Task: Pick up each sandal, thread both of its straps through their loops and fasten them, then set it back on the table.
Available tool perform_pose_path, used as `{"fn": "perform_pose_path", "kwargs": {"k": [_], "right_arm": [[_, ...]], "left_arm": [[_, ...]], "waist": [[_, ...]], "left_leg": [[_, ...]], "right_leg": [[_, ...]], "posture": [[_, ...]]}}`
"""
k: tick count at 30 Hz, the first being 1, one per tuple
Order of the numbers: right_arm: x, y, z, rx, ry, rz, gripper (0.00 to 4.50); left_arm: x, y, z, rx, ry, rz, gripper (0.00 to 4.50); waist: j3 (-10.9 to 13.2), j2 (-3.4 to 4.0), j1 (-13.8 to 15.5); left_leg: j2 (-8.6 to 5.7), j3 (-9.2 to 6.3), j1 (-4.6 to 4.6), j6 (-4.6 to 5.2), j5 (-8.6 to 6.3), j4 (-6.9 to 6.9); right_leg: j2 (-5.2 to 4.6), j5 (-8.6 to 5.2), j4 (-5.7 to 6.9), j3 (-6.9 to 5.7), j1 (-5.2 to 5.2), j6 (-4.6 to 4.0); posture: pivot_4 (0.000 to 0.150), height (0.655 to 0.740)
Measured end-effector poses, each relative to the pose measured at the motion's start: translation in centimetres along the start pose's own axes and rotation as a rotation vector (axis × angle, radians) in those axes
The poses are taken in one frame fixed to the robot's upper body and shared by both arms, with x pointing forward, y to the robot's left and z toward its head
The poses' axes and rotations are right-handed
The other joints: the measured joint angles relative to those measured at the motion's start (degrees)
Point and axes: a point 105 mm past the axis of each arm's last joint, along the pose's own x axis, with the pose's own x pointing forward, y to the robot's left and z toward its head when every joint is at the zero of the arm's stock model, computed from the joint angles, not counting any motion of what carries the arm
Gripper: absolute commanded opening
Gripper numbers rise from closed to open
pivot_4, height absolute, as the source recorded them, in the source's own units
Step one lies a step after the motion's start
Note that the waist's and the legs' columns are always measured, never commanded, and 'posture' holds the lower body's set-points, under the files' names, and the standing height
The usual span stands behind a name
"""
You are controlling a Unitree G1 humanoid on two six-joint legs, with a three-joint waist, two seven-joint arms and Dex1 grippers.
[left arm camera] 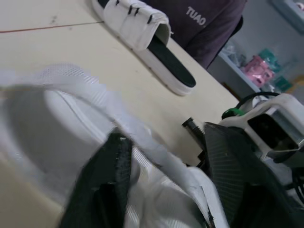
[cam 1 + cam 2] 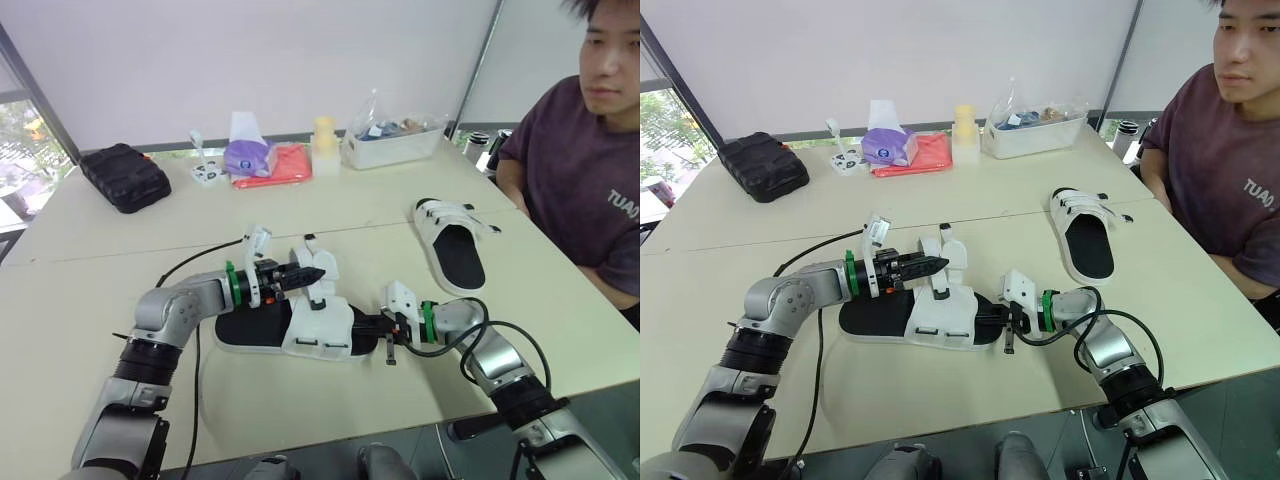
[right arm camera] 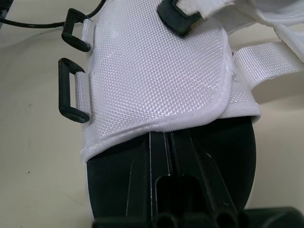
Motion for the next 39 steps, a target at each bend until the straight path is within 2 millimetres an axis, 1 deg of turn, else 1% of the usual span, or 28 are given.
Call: {"fn": "perform_pose_path", "kwargs": {"k": [2, 8, 12, 15, 18, 22, 27, 32, 39], "right_arm": [[0.0, 0.0, 0.0, 0.0, 0.0, 0.0, 0.0], [0.0, 0.0, 0.0, 0.0, 0.0, -0.001, 0.0], [0.1, 0.0, 0.0, -0.002, 0.001, 0.0, 0.0], [0.2, 0.0, 0.1, -0.005, 0.0, 0.002, 0.0], [0.2, 0.0, 0.1, -0.004, -0.001, 0.002, 0.0], [0.3, 0.0, 0.1, -0.01, 0.003, 0.001, 0.0], [0.5, 0.0, 0.2, -0.012, 0.0, 0.003, 0.0], [0.4, 0.0, 0.1, -0.009, -0.001, -0.001, 0.0], [0.4, 0.0, 0.1, -0.008, -0.001, -0.003, 0.0]], "left_arm": [[0.0, 0.0, 0.0, -0.006, 0.0, -0.001, 0.03], [-0.5, 0.0, 0.6, -0.018, -0.018, -0.004, 0.03], [-0.9, -0.6, 1.2, -0.058, -0.011, -0.055, 0.03], [-2.3, -1.8, 2.3, -0.107, 0.004, -0.15, 0.03], [-3.9, -2.4, 3.0, -0.095, 0.025, -0.201, 0.03], [-3.6, -3.4, 2.2, -0.077, 0.09, -0.265, 0.03], [-3.0, -4.2, 0.8, 0.003, 0.166, -0.312, 0.03], [-2.9, -4.2, -0.1, 0.033, 0.196, -0.321, 0.03], [-3.2, -3.9, -0.2, 0.058, 0.203, -0.309, 0.03]], "waist": [[0.0, 0.0, 0.03], [0.0, 0.0, 0.05], [0.0, 0.0, -0.03], [0.0, 0.0, -0.23], [0.0, 0.0, -0.25], [0.0, 0.0, -0.16], [0.0, 0.0, -0.38], [0.0, 0.0, -0.26], [0.0, 0.0, -0.2]], "left_leg": [[0.02, 0.0, -0.01, 0.0, 0.0, 0.0], [0.04, 0.0, -0.01, 0.0, 0.0, 0.0], [0.06, 0.0, -0.02, 0.0, 0.0, 0.0], [0.11, 0.01, -0.01, 0.0, 0.0, -0.02], [0.14, 0.01, -0.01, 0.0, 0.0, -0.04], [0.15, 0.01, 0.0, -0.02, 0.0, -0.04], [0.27, 0.04, 0.0, -0.04, 0.01, -0.11], [0.27, 0.05, -0.01, -0.05, 0.01, -0.11], [0.27, 0.05, 0.0, -0.05, 0.01, -0.11]], "right_leg": [[0.02, 0.0, -0.01, 0.0, 0.0, 0.0], [0.04, 0.0, -0.06, 0.0, 0.0, 0.0], [0.07, 0.0, -0.08, 0.0, 0.0, 0.0], [0.14, 0.0, -0.09, 0.0, -0.02, 0.0], [0.15, 0.0, -0.11, 0.0, -0.01, 0.0], [0.16, 0.01, -0.15, 0.0, 0.03, -0.01], [0.23, 0.01, -0.17, 0.01, -0.02, -0.03], [0.23, 0.02, -0.18, 0.01, -0.01, -0.03], [0.23, 0.02, -0.18, 0.0, -0.01, -0.03]], "posture": [[0.15, 0.74], [0.15, 0.74], [0.15, 0.74], [0.15, 0.74], [0.15, 0.74], [0.15, 0.74], [0.15, 0.74], [0.15, 0.74], [0.15, 0.74]]}}
